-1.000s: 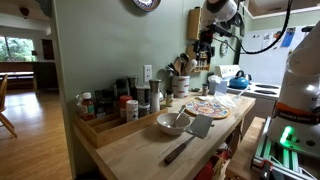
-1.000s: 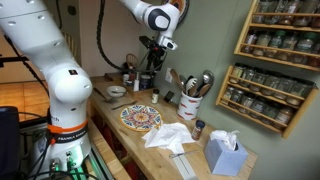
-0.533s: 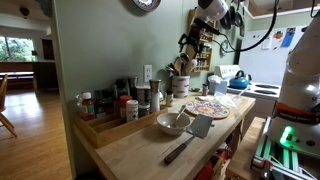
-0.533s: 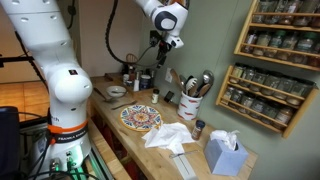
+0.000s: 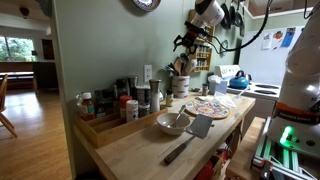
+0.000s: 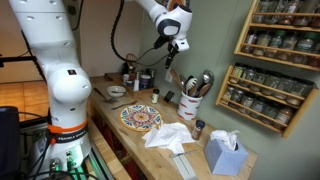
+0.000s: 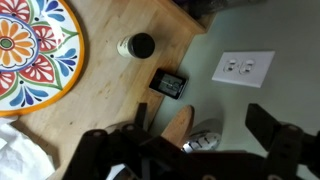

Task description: Remove the wooden spoon from the white holder and put it on the counter

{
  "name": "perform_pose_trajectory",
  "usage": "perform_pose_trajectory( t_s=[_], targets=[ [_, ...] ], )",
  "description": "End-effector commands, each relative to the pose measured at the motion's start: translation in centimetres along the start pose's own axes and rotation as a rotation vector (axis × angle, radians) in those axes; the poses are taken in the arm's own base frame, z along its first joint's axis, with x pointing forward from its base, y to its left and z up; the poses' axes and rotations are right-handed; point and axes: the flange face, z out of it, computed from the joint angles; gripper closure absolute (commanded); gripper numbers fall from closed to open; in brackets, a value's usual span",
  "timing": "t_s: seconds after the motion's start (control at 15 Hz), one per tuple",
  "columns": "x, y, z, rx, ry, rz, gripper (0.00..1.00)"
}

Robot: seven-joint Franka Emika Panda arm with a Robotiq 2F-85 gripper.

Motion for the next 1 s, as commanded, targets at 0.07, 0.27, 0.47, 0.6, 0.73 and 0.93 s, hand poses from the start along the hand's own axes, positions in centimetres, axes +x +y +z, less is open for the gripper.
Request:
perform_pose_trajectory(
  t_s=[0.07, 0.27, 0.47, 0.6, 0.73, 0.93],
  targets=[
    [2.5, 0.1, 1.3, 0.040, 0.077, 0.240, 0.00],
    [3.8, 0.6, 2.6, 0.047, 0.112, 0.353, 0.00],
    [4.8, 1.3, 3.7, 0.031, 0.118, 0.427, 0.00],
    [5.2, 1.6, 4.4, 0.014, 0.117, 0.458, 0.00],
    [5.5, 1.9, 5.0, 0.000, 0.117, 0.481, 0.01],
    [6.0, 2.2, 5.6, -0.014, 0.117, 0.504, 0.17]
  ],
)
